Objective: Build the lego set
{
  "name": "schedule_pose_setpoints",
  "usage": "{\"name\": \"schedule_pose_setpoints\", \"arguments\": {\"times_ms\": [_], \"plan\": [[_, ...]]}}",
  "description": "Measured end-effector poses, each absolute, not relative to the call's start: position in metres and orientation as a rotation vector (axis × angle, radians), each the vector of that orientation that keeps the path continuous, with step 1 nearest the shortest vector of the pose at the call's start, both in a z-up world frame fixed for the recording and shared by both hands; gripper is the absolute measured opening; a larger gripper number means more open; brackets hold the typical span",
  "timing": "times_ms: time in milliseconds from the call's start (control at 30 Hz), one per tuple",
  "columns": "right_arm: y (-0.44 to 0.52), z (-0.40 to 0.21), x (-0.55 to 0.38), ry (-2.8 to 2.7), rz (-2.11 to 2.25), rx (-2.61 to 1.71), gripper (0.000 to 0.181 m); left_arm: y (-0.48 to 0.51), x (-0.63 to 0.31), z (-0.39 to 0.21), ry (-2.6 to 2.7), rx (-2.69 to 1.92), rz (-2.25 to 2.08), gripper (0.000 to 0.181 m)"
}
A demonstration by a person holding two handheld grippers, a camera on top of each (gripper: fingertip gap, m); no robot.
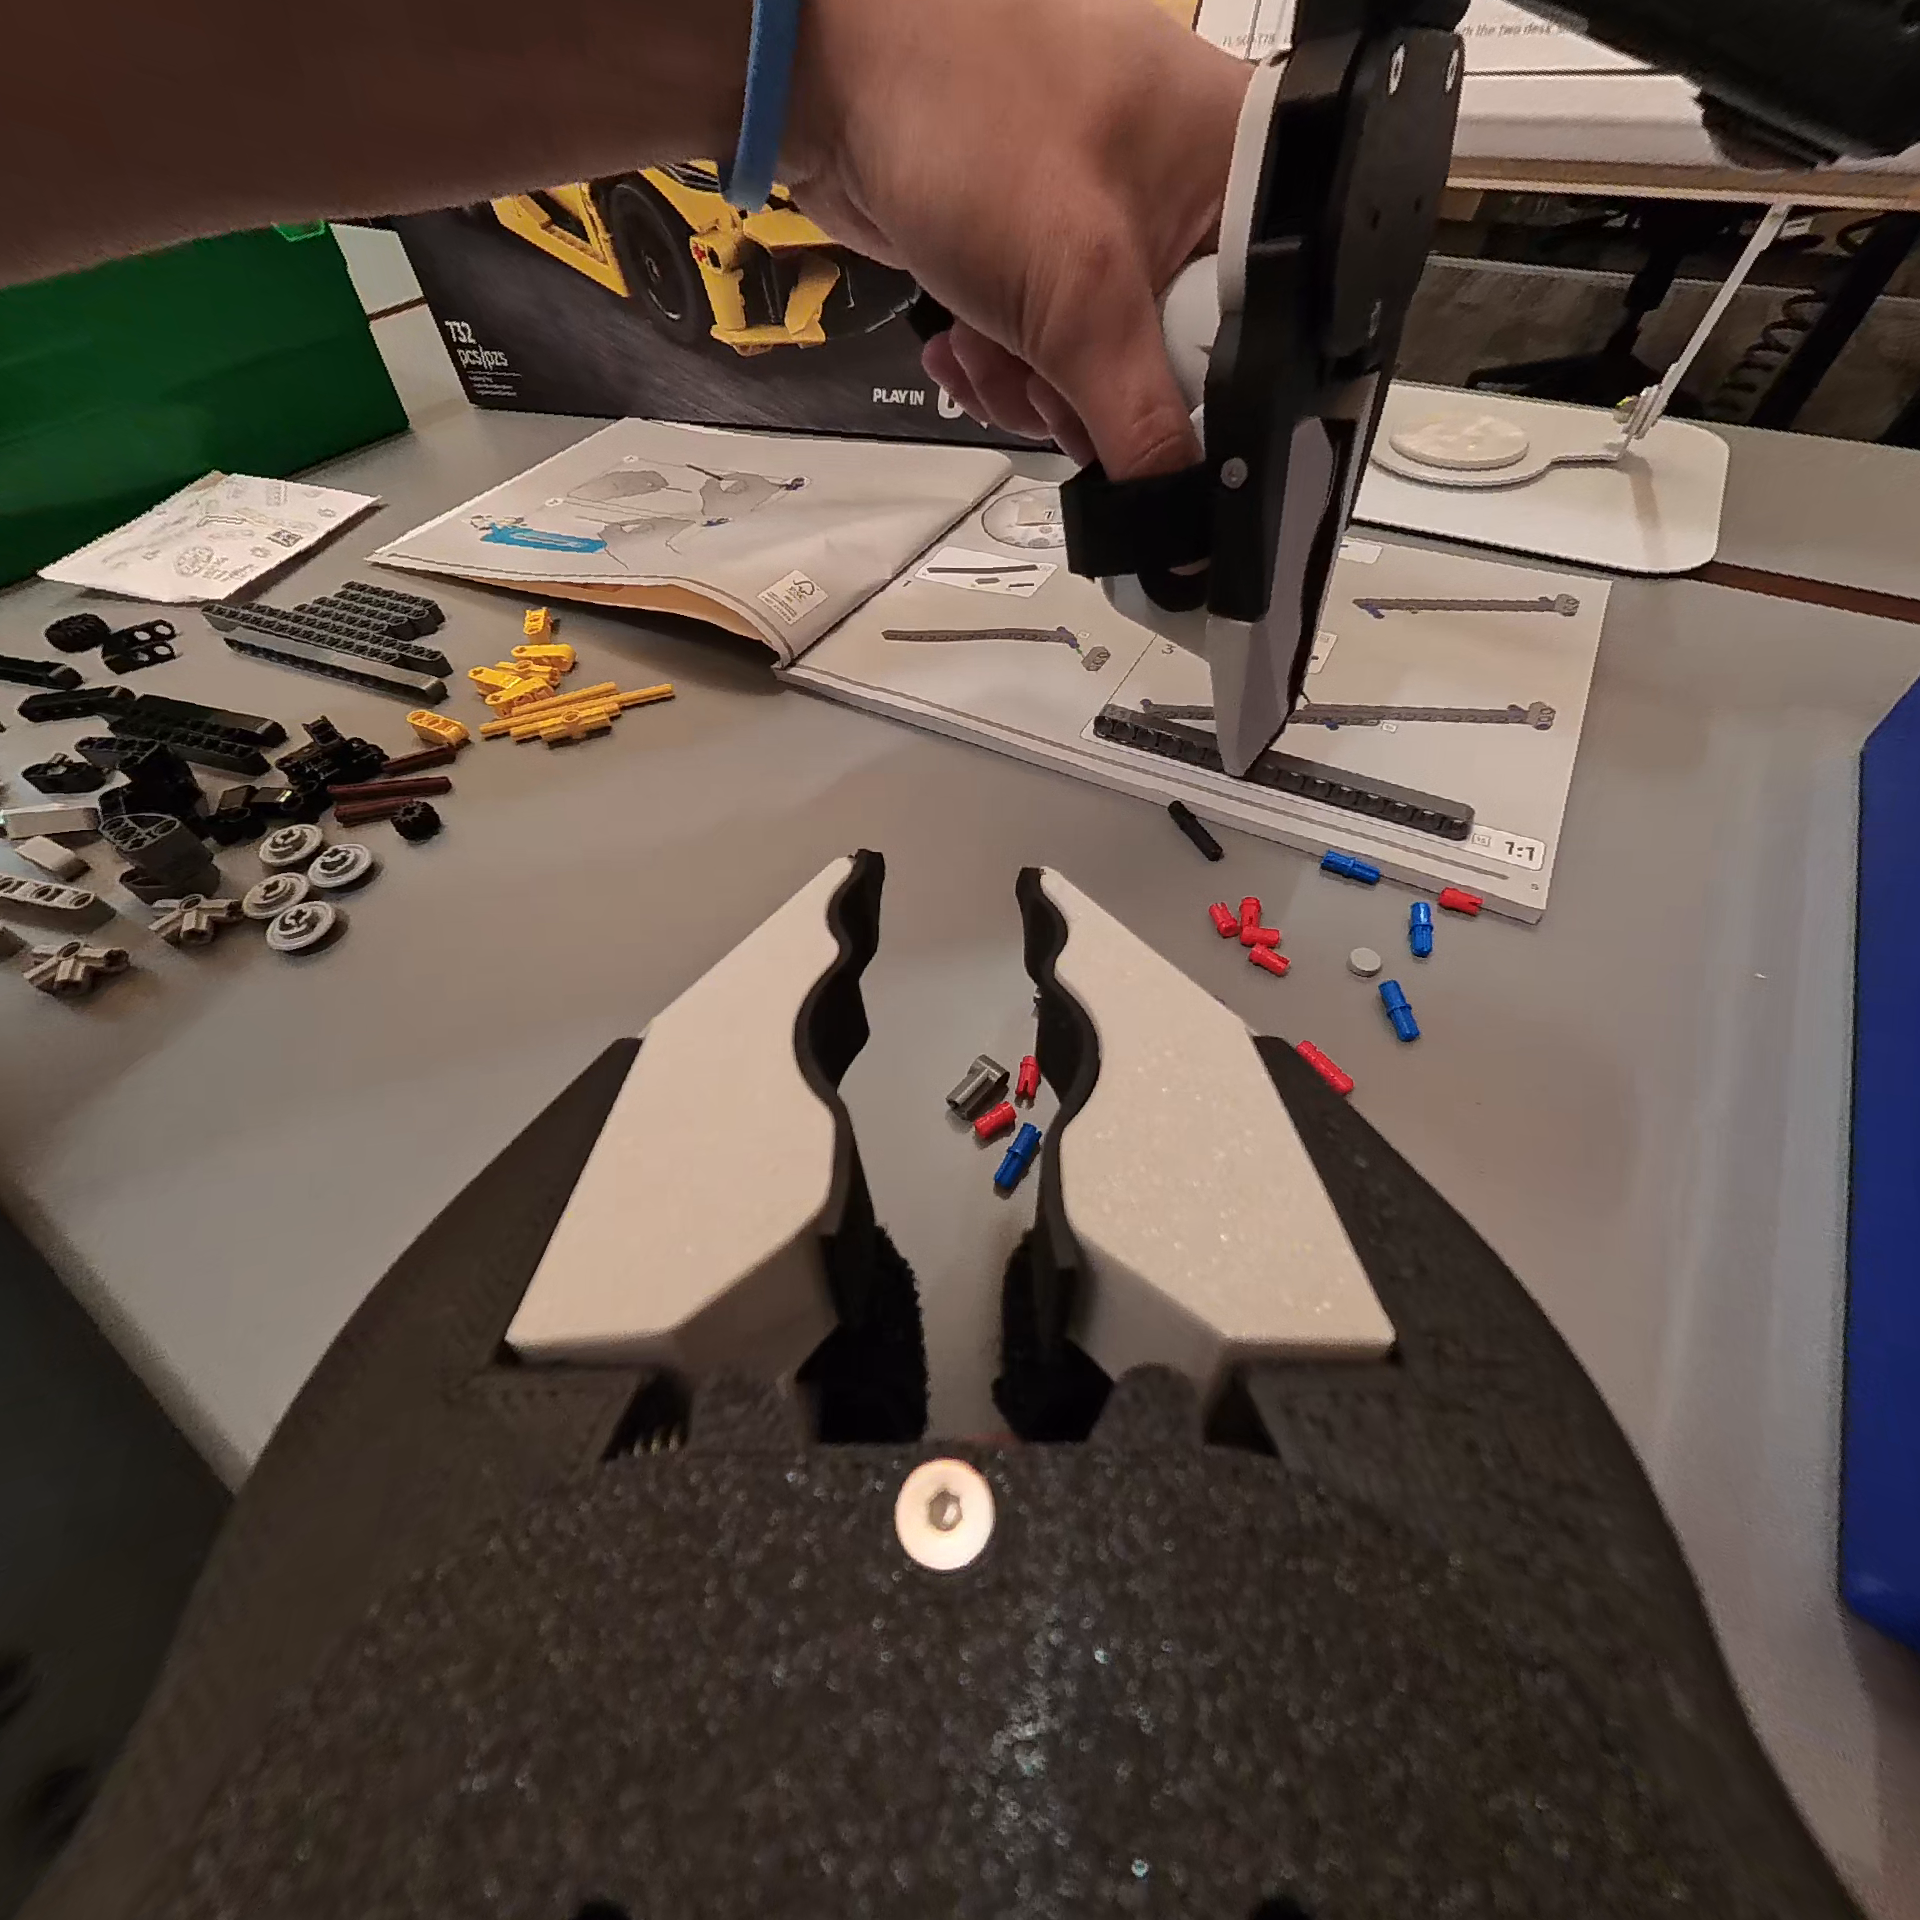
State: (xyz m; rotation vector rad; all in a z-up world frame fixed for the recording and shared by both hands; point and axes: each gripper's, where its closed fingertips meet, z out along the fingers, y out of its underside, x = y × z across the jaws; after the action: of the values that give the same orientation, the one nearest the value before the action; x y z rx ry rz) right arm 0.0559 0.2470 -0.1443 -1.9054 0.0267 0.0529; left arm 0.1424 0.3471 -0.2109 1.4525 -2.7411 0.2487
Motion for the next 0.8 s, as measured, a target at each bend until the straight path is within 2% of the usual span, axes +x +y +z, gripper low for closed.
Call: {"name": "schedule_pose_setpoints", "arguments": {"times_ms": [800], "plan": [[0.2475, -0.1464, 0.0541, 0.017, 0.055, -1.916, 0.027, 0.3464, 0.1425, -0.2118, -2.746, 1.451, 0.234, 0.006]]}}
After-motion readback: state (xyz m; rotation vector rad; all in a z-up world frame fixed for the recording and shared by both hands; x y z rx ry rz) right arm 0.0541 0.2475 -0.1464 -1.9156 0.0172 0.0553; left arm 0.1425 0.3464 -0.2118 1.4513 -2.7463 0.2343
